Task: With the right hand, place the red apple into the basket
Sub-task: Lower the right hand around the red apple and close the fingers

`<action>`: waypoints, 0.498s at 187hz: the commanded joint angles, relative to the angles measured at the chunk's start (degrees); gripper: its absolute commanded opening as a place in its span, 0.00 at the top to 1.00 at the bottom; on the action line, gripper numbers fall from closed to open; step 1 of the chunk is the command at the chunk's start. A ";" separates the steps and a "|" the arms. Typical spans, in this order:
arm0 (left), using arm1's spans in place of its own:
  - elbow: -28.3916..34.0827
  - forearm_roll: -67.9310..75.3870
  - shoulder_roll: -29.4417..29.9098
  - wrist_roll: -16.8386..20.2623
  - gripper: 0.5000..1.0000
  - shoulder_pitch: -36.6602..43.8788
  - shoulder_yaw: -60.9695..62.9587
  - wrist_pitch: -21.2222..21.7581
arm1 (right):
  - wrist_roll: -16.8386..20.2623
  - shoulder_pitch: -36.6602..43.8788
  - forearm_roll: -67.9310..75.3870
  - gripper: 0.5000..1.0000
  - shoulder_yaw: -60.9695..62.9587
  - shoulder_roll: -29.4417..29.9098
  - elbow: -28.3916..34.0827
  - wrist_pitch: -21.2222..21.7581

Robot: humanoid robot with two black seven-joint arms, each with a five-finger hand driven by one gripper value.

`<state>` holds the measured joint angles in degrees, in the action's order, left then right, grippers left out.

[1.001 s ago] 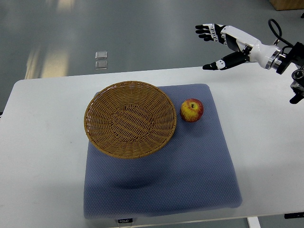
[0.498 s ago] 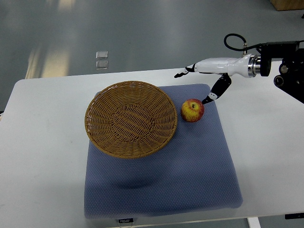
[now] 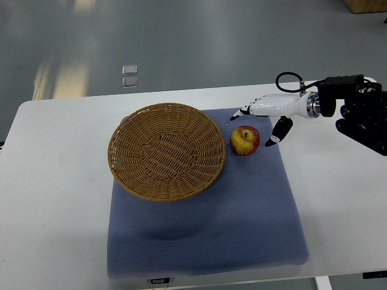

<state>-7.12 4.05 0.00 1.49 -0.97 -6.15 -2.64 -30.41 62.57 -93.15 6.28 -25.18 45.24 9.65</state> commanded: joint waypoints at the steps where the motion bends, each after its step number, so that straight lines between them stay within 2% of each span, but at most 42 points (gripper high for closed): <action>1: 0.00 0.00 0.00 0.00 0.00 0.01 0.00 0.00 | 0.00 -0.08 -0.28 0.15 -1.10 1.27 0.03 -0.07; 70: 0.00 0.00 0.00 0.00 0.00 0.09 0.00 0.00 | 0.08 -0.17 -0.37 0.16 -1.80 3.56 -1.64 -0.24; 93: 0.00 0.00 0.00 0.00 0.00 0.09 0.00 0.00 | 0.08 -0.17 -0.28 0.16 -2.06 4.08 -2.79 -1.65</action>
<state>-7.12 4.04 0.00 1.49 -0.92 -6.15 -2.64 -30.32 62.50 -93.46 4.35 -21.63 43.27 9.02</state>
